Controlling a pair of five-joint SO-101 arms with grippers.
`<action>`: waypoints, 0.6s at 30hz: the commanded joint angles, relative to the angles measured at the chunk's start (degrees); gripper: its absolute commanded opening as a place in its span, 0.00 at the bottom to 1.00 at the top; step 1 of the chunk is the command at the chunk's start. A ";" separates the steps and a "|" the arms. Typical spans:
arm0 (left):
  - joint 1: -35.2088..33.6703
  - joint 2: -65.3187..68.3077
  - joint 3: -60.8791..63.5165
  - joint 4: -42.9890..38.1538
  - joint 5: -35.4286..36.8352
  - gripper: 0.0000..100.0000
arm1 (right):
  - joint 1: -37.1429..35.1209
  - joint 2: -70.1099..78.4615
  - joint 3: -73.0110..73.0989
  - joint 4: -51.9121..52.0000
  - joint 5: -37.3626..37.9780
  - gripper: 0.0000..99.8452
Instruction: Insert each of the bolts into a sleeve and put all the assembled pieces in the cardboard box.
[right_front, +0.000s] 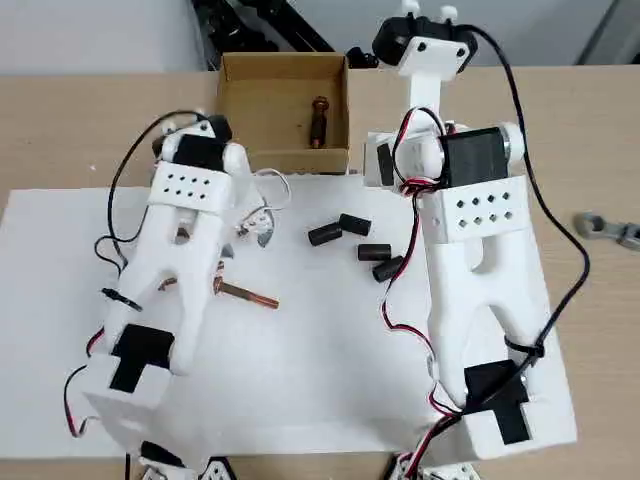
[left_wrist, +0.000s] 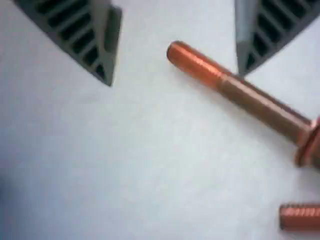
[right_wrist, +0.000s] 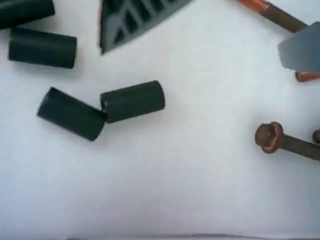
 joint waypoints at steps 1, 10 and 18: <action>0.62 -3.16 4.62 1.58 5.27 0.15 | -0.31 -2.95 -2.37 0.13 -0.44 0.19; 0.35 -3.08 9.63 1.23 10.20 0.15 | -0.31 -2.86 -2.37 0.13 -0.44 0.19; 0.09 -2.73 9.98 0.35 11.96 0.15 | -0.31 -2.86 -2.37 0.13 -0.44 0.19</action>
